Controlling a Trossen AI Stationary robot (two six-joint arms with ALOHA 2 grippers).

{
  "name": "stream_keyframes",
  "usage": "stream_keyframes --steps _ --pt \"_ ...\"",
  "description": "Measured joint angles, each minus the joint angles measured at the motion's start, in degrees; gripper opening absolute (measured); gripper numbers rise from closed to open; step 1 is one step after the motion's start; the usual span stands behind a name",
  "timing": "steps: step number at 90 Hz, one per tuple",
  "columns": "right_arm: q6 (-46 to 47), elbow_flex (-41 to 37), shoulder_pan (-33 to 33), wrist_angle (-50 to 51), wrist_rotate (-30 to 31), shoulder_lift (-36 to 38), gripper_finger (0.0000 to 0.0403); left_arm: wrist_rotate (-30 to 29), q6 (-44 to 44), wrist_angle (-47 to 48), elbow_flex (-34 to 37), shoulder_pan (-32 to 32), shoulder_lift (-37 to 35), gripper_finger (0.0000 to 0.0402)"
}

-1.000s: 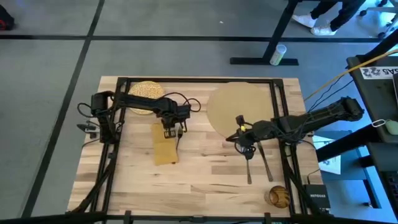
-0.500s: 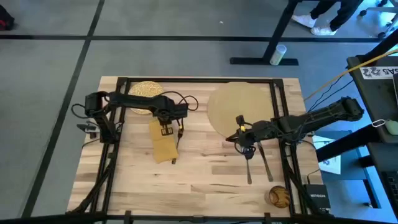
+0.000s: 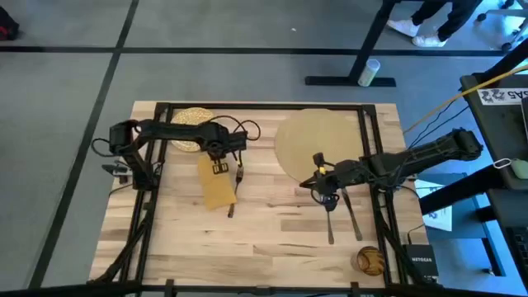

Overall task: Set table place
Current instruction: Fold the yellow napkin

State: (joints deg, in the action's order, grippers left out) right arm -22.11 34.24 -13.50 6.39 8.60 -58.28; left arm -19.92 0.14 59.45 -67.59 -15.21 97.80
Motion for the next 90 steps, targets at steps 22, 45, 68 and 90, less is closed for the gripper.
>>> stream_keyframes --steps 22,45,68,90 --pt "0.0 0.0 0.0 0.0 0.0 0.0 0.0005 0.0 1.4 -0.5 0.0 -3.3 0.1 0.0000" --pt "0.0 0.0 0.0 0.0 0.0 0.0 0.0005 0.0 3.2 -2.0 0.0 -5.8 0.2 0.0000" --pt "0.0 0.0 0.0 0.2 0.0 0.0 0.0005 0.0 3.5 -3.8 2.9 -7.3 0.3 0.0000" --pt "0.0 0.0 0.0 0.2 0.0 0.0 0.0005 0.0 3.0 -6.0 5.1 -8.5 0.3 0.0000"
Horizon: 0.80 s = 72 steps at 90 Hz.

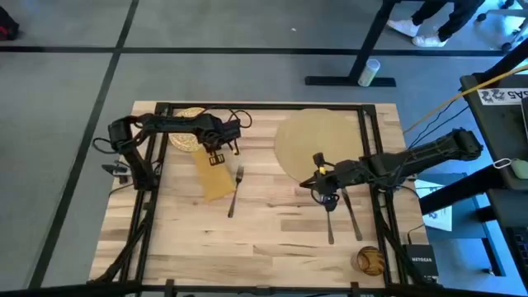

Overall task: Set table place
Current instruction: Fold the yellow napkin

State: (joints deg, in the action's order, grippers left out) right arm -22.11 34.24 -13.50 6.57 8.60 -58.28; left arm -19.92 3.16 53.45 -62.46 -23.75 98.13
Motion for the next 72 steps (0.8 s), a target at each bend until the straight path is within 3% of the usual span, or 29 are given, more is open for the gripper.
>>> stream_keyframes --steps 24,64,72 --pt "0.0 0.0 0.0 0.0 0.0 0.0 0.0005 0.0 -0.8 0.1 -0.2 0.1 0.0 0.0007" --pt "0.0 0.0 0.0 0.0 0.0 0.0 0.0005 0.1 -2.8 1.5 -5.2 0.1 0.0 0.0109" --pt "0.0 0.0 0.0 0.0 0.0 0.0 0.0005 4.9 -5.1 3.4 -5.2 0.5 0.0 0.0119"
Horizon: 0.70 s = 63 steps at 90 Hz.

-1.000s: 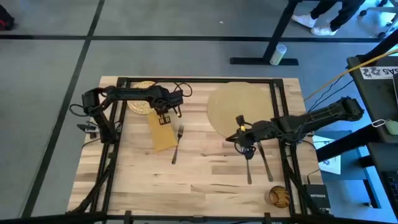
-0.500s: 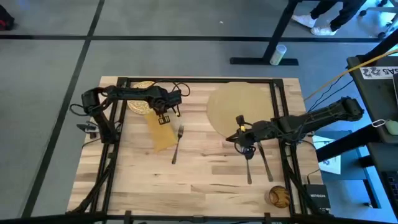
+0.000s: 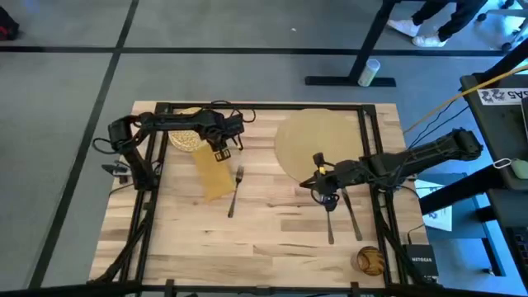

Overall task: Set table place
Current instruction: Fold the yellow napkin

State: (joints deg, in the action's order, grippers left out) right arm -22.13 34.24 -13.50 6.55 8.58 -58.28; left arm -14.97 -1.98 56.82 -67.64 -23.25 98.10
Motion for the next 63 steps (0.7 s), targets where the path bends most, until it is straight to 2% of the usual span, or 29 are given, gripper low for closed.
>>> stream_keyframes --steps 8,12,21,39,63 --pt "0.0 0.0 0.0 0.0 -0.2 0.0 0.0005 8.0 -2.3 3.5 0.0 1.7 0.0 0.0118" --pt "0.0 0.0 0.0 0.0 -0.2 0.0 0.0005 9.8 -3.8 4.8 0.0 3.5 0.0 0.0111" --pt "-0.2 0.0 0.0 0.0 -0.3 0.0 0.0005 8.5 -5.1 6.1 0.2 8.3 0.0 0.0080" --pt "-0.3 0.0 0.0 0.1 -0.4 0.0 0.0005 7.4 -8.0 2.0 1.6 15.0 0.0 0.0010" --pt "-0.9 0.0 0.0 0.8 0.7 0.0 0.0005 6.9 -13.9 -1.4 7.3 18.3 0.0 0.0000"
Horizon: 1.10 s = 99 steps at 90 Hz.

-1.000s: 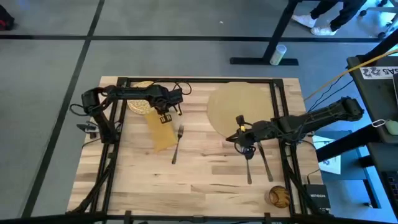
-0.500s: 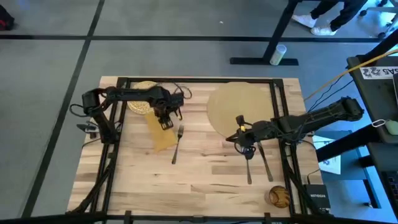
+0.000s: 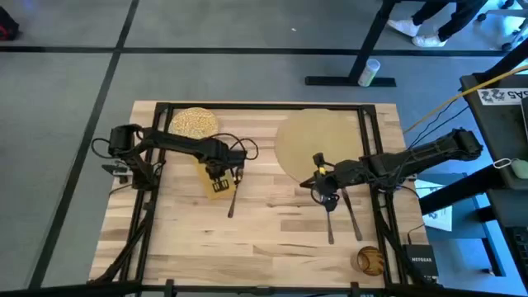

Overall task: Set table place
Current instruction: Fold the yellow napkin

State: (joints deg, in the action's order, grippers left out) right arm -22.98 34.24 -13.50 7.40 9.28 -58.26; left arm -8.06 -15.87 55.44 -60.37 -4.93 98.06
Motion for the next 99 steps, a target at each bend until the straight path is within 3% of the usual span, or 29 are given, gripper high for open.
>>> stream_keyframes --steps 40,57,99 --pt "-0.1 0.0 0.0 0.2 0.8 0.0 0.0005 0.5 -4.5 3.0 6.3 7.4 0.0 0.0000" --pt "-0.1 0.0 0.0 0.1 0.8 0.0 0.0005 0.2 -5.6 7.2 6.4 9.7 -0.7 0.0000" --pt "-0.2 0.0 0.0 0.1 0.7 0.0 0.0005 3.3 -15.7 4.4 4.0 14.5 -7.3 0.0000"
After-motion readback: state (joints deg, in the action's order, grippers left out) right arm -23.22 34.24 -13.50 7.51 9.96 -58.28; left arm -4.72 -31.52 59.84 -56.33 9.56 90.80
